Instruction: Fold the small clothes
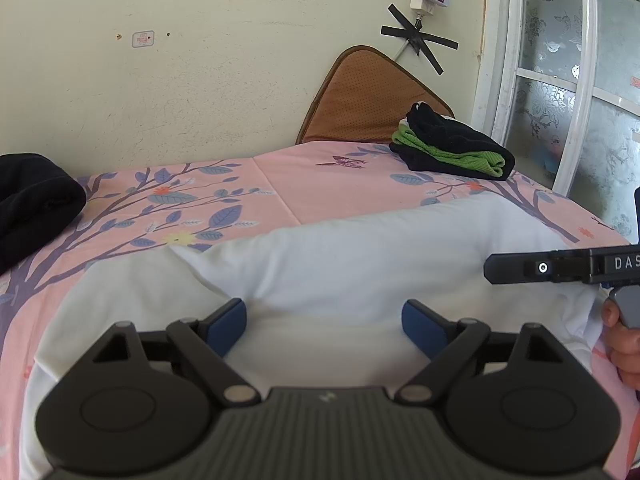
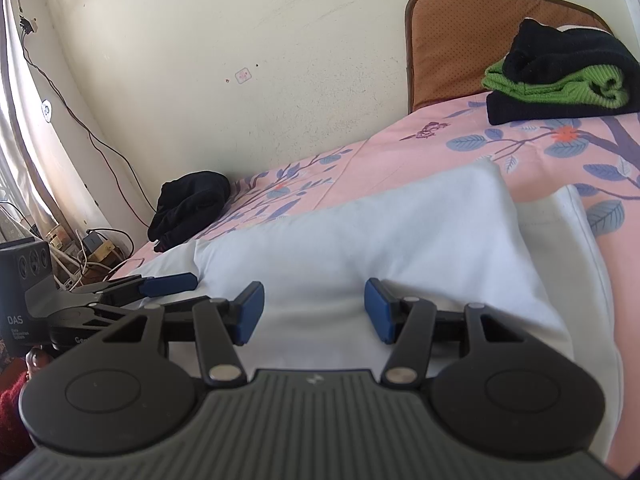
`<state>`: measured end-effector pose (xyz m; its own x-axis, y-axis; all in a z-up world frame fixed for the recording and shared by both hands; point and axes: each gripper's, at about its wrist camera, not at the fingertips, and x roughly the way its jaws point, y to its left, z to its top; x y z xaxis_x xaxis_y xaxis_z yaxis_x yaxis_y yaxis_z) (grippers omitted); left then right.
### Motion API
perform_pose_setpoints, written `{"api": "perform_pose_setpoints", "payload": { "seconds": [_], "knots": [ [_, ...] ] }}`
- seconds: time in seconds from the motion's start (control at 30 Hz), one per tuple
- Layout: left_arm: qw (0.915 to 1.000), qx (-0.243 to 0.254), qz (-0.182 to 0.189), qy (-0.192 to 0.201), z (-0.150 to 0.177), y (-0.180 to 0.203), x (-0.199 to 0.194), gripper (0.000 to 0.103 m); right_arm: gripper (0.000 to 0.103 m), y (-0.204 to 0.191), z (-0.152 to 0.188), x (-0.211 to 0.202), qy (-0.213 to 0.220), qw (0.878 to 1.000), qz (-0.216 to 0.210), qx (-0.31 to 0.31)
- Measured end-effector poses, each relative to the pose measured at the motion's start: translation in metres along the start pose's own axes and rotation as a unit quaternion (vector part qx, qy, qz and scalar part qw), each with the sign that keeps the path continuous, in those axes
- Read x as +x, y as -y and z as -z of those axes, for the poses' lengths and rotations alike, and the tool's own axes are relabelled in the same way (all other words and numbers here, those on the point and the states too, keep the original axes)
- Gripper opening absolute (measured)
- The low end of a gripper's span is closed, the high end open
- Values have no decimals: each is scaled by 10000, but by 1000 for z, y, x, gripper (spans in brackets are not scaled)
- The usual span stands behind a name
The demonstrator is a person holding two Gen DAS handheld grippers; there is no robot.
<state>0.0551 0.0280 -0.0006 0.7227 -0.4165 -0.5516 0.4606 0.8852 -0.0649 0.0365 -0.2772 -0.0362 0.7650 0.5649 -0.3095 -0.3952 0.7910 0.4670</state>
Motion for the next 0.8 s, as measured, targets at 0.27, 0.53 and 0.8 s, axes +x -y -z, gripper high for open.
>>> {"api": "perform_pose_setpoints", "payload": {
  "seconds": [0.27,0.53,0.8],
  "knots": [
    [10000,3,-1,-2,0,0,0,88,59,0,0,0,-1,10000,-3,-3],
    [10000,-3,-2,-2,0,0,0,89,59,0,0,-1,0,10000,-12,1],
    [10000,-61,67,35,0,0,-1,89,60,0,0,-1,0,10000,-27,14]
  ]
}}
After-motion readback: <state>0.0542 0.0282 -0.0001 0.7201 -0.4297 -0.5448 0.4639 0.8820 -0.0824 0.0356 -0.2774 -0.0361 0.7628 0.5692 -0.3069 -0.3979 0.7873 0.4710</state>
